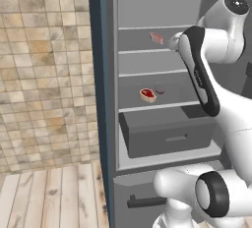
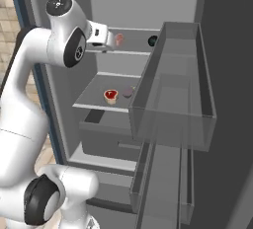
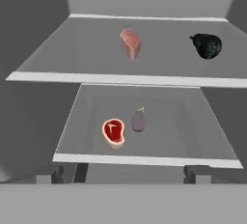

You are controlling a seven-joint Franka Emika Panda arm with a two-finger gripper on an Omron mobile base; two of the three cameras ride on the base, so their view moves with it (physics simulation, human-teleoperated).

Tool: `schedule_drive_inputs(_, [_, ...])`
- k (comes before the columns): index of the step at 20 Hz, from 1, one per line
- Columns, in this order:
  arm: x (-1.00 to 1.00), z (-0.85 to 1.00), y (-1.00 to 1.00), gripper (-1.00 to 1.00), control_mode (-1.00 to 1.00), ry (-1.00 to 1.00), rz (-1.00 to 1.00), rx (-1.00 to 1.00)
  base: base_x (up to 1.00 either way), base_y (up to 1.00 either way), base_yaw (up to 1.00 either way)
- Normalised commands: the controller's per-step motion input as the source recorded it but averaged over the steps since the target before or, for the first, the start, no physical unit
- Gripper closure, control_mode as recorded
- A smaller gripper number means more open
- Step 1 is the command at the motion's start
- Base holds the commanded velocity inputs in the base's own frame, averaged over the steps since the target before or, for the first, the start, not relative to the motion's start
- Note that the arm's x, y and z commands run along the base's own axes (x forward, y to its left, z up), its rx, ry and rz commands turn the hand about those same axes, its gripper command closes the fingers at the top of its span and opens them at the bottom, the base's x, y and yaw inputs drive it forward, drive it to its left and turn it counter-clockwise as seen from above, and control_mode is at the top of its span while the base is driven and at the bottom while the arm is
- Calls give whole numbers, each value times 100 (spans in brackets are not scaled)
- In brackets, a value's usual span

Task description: Place one eggplant and one steak in each tupperware on the nearby counter, to pack two identical lunches.

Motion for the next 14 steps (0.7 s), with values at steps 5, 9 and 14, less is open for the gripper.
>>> schedule_drive_inputs(5, [43,-8,0,-100,-100,-4,0,0,0,0,0])
schedule_drive_inputs(9, [50,-1,0,-100,-100,0,0,0,0,0,0])
schedule_drive_inputs(14, [49,0,-2,-100,-100,0,0,0,0,0,0])
